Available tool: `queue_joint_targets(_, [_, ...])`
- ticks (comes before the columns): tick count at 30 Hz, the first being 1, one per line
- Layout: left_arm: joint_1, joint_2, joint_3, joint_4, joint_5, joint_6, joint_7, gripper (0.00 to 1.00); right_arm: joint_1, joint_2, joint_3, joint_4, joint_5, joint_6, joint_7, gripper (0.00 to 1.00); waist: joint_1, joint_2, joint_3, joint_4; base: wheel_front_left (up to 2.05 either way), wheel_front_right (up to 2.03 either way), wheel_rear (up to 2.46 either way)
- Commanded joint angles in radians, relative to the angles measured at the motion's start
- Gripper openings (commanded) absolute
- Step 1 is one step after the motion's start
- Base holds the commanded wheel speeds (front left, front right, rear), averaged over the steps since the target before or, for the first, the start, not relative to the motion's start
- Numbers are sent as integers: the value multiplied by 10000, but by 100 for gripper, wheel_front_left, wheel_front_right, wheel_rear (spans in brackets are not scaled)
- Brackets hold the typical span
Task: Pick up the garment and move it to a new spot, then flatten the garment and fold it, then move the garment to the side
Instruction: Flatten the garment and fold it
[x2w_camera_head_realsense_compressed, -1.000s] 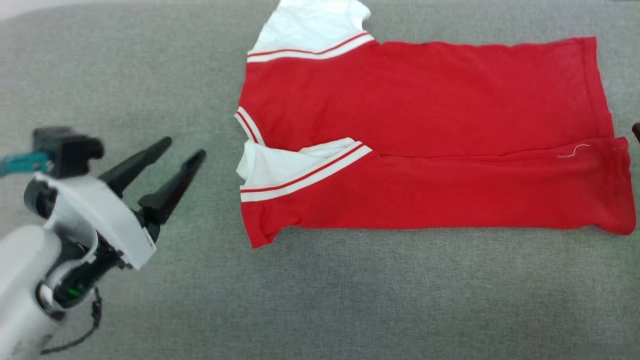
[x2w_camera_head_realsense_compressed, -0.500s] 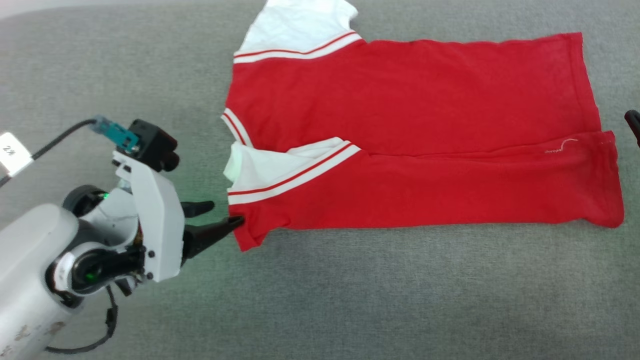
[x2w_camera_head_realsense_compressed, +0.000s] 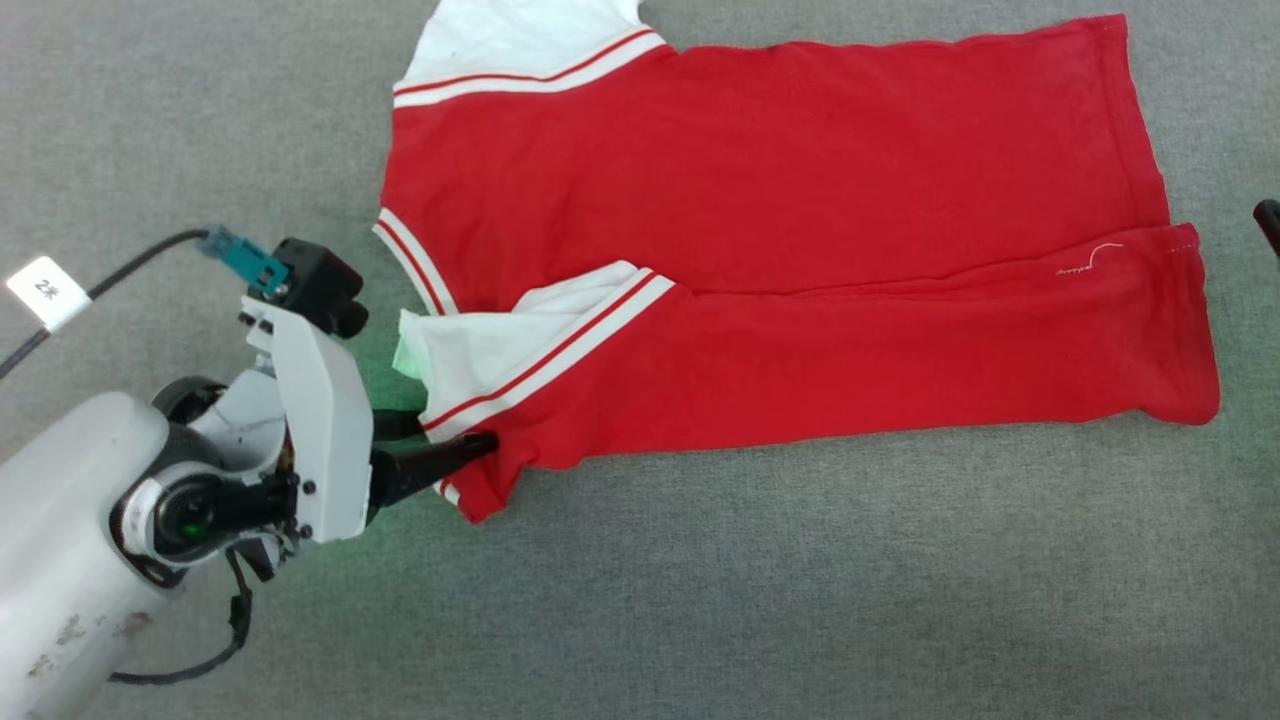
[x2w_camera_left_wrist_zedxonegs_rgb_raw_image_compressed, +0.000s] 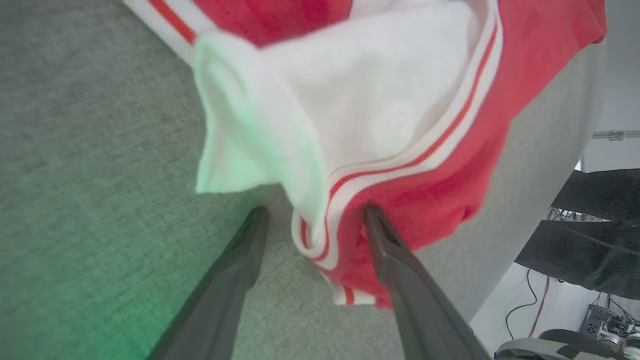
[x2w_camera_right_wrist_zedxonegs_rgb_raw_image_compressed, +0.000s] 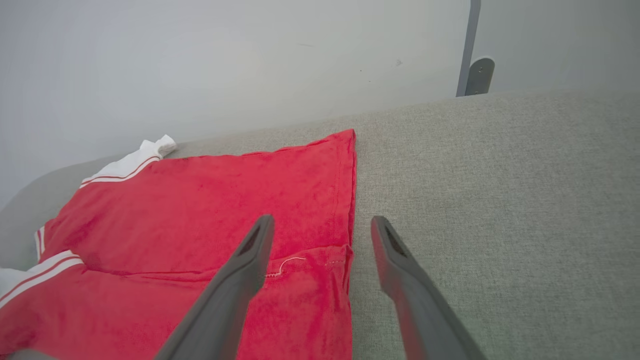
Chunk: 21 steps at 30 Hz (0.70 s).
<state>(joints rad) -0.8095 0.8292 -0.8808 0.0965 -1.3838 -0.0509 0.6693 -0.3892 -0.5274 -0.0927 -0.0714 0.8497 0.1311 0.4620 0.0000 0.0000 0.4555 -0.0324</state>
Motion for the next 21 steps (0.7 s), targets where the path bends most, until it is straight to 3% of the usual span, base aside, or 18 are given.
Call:
queue_joint_targets(1, [293,-306,-308,260,-50,-27,106,100,-105,-42,-17,-6,14,-7,52,100,0,0,83,-75,0,0,0])
queue_joint_targets(2, [313,-359,-344,310,-102,-59,142,90,-73,-71,-9,-3,12,-7,118,100,0,0,108,-92,0,0,0])
queue_joint_targets(4, [381,-449,-412,384,-141,-137,172,49,-26,-153,52,-49,18,-7,324,100,0,0,147,-118,0,0,0])
queue_joint_targets(5, [411,-492,-427,401,-170,-185,158,44,12,-212,83,-87,12,-7,435,100,0,0,171,-125,0,0,0])
queue_joint_targets(7, [481,-545,-480,376,-207,-261,151,5,116,-351,192,-158,4,-7,754,100,0,0,205,-127,0,0,0])
queue_joint_targets(8, [502,-554,-500,353,-189,-313,135,0,178,-466,277,-210,-2,-7,997,100,0,0,222,-120,0,0,0])
queue_joint_targets(17, [404,-747,-417,257,-22,-502,-214,0,437,-1777,1074,-749,-581,-7,3435,100,0,0,446,95,0,0,0])
queue_joint_targets(21, [317,-863,-439,252,93,-555,-333,0,142,-1692,1597,-590,-738,-7,4251,100,0,0,627,199,0,0,0])
